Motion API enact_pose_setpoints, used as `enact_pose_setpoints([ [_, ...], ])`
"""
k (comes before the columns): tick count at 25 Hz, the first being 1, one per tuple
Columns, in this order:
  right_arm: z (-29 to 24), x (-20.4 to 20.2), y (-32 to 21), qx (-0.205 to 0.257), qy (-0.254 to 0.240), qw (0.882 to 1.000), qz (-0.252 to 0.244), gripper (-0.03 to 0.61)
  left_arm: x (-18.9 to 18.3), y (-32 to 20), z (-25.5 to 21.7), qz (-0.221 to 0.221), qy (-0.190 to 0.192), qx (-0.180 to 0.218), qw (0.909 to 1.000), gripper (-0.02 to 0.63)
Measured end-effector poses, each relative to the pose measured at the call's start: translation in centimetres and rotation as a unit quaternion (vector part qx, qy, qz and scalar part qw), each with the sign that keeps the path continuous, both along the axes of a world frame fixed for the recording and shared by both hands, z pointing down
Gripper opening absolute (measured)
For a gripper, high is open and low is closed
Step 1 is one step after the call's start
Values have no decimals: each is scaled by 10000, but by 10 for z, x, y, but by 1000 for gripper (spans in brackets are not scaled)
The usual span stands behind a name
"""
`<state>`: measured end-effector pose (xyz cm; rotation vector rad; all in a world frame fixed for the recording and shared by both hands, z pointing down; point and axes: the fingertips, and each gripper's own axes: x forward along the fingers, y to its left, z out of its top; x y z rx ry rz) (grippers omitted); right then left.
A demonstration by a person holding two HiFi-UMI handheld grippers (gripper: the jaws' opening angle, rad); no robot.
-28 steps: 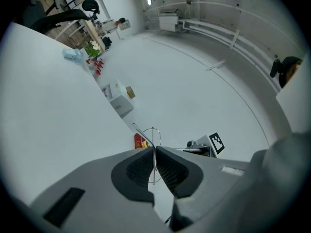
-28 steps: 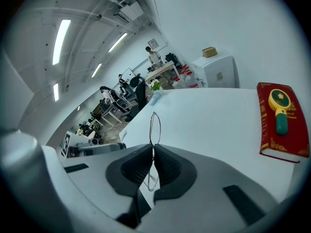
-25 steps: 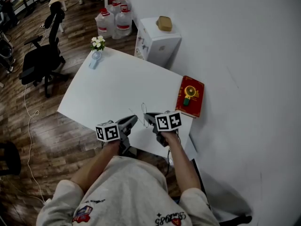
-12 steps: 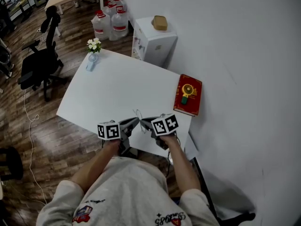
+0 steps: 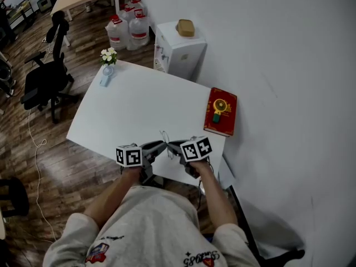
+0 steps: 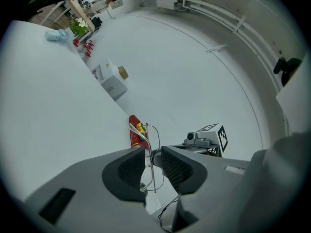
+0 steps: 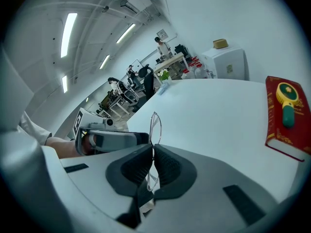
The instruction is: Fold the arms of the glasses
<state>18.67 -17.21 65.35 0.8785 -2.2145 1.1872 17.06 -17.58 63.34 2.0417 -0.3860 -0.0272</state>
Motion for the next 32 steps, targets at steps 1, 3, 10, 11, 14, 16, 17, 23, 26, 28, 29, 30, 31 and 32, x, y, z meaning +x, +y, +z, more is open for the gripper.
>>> enact_pose_setpoints([
  [1, 1, 3, -1, 3, -9, 10000, 45, 17, 1, 1, -1, 13, 16, 21, 10000, 91],
  [3, 2, 8, -3, 9, -16, 9999, 146, 18, -1, 1, 1, 24, -34, 109, 9999, 91],
  [10, 2, 29, -9, 238, 62, 9980, 576, 18, -36, -17, 4, -477, -1001, 1140, 9873, 83],
  [11, 1, 32, -10, 277, 78, 9977, 615, 18, -42, -22, 4, -570, -1169, 1300, 9829, 72],
  [14, -2, 38, -14, 375, 108, 9966, 725, 18, -56, -36, -1, -741, -1679, 1764, 9671, 48],
  [16, -3, 41, -16, 439, 121, 9958, 799, 18, -64, -43, -6, -831, -1995, 2082, 9539, 23],
  [17, -4, 41, -16, 470, 126, 9954, 827, 18, -68, -46, -10, -875, -2111, 2227, 9477, 17],
  [23, -15, 45, -19, 637, 156, 9942, 855, 18, -82, -58, -27, -900, -2649, 2940, 9139, 6],
  [26, -23, 46, -19, 756, 213, 9932, 857, 18, -90, -56, -30, -916, -2918, 3240, 8953, 6],
  [28, -30, 47, -19, 914, 157, 9914, 923, 18, -93, -55, -33, -942, -3042, 3433, 8836, 5],
  [29, -31, 47, -20, 994, 124, 9902, 972, 18, -93, -54, -36, -961, -3066, 3509, 8796, 5],
  [30, -31, 48, -19, 1059, 124, 9891, 1018, 18, -93, -54, -37, -985, -3068, 3550, 8776, 5],
  [31, -31, 50, -19, 1120, 165, 9880, 1054, 18, -94, -53, -38, -1005, -3066, 3557, 8772, 5],
  [32, -30, 51, -19, 1177, 209, 9870, 1077, 18, -93, -52, -38, -1021, -3060, 3544, 8777, 5],
])
